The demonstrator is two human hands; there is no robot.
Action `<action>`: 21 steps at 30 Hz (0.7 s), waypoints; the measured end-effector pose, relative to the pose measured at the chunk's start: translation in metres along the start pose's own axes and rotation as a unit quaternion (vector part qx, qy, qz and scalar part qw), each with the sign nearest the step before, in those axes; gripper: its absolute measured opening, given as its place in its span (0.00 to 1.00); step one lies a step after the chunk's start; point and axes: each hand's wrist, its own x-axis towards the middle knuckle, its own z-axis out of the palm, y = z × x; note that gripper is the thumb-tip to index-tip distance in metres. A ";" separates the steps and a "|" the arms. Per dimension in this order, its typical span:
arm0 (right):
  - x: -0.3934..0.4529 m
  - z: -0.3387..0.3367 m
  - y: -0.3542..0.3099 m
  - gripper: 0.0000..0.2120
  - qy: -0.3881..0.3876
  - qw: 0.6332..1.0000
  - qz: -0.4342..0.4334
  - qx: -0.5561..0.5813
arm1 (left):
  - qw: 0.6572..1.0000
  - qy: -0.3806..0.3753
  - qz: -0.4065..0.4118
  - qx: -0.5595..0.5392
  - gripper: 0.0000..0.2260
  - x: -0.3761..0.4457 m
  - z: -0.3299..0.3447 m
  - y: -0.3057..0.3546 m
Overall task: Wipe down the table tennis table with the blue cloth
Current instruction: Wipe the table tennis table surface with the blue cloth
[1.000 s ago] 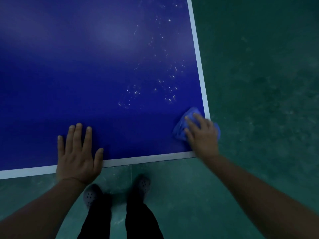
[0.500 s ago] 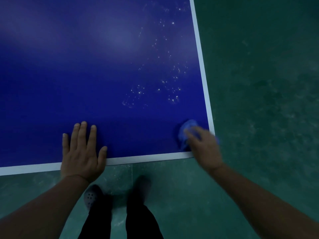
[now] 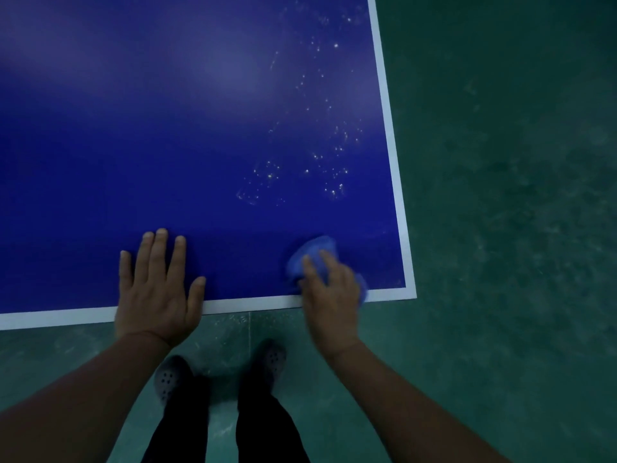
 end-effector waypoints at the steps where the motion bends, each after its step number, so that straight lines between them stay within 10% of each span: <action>1: -0.003 0.005 0.002 0.18 -0.017 0.998 -0.058 -0.007 | 1.000 0.002 0.000 -0.001 0.34 0.000 0.000 0.000; 8: 0.062 -0.014 0.090 0.22 0.022 0.976 0.206 -0.070 | 1.000 -0.009 -0.003 0.008 0.34 0.000 0.000 0.000; 14: 0.015 -0.005 0.040 0.21 -0.067 0.994 -0.068 -0.044 | 1.000 -0.001 -0.005 0.005 0.34 0.001 0.001 0.001; 21: 0.079 -0.013 0.108 0.26 -0.052 0.987 0.141 -0.061 | 1.000 -0.011 0.001 0.012 0.34 0.001 0.001 -0.001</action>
